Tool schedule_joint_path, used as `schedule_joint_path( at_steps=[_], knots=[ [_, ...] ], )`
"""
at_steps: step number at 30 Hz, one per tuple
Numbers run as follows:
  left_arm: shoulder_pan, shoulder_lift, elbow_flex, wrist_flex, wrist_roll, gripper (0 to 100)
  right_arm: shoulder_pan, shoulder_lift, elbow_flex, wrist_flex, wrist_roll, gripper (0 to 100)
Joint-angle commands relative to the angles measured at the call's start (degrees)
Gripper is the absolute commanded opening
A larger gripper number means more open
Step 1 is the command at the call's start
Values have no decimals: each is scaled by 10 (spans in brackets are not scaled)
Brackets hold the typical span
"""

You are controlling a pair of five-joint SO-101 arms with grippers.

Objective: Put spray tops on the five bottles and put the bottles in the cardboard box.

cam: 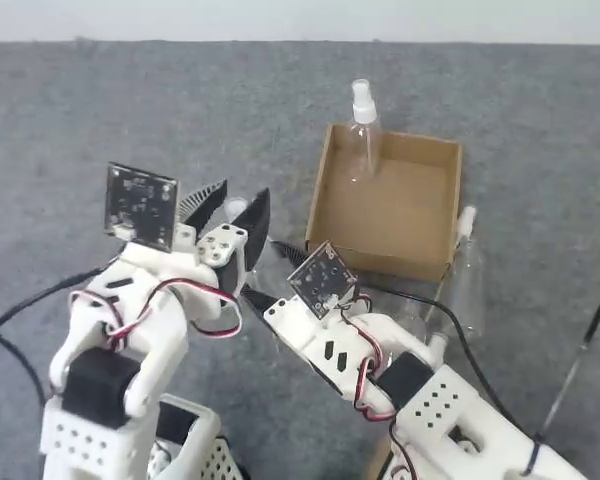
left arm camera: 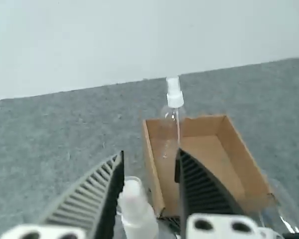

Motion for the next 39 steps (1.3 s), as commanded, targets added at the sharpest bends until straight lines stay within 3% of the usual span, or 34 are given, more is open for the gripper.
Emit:
schedule_joint_path(
  at_steps=[1,6,12,20,27,33,39],
  knots=[
    [-47,-9,-20,-22,-7,155,7,-22,-4,-15,-6,6],
    [-107,-9,-5,-41,-8,96,7,-22,-4,-15,-6,6],
    [-85,-9,48,-71,-56,72,7,-22,-4,-15,-7,6],
    [-61,-13,131,-91,-60,70,7,-22,-4,-13,-7,6],
    [-66,-13,100,-86,-60,70,7,-22,-4,-12,-7,6],
    [-149,-14,40,-40,-37,73,7,-22,-4,-11,-7,6],
    [-162,-14,114,-33,-32,73,7,-22,-4,-10,-7,6]
  ],
)
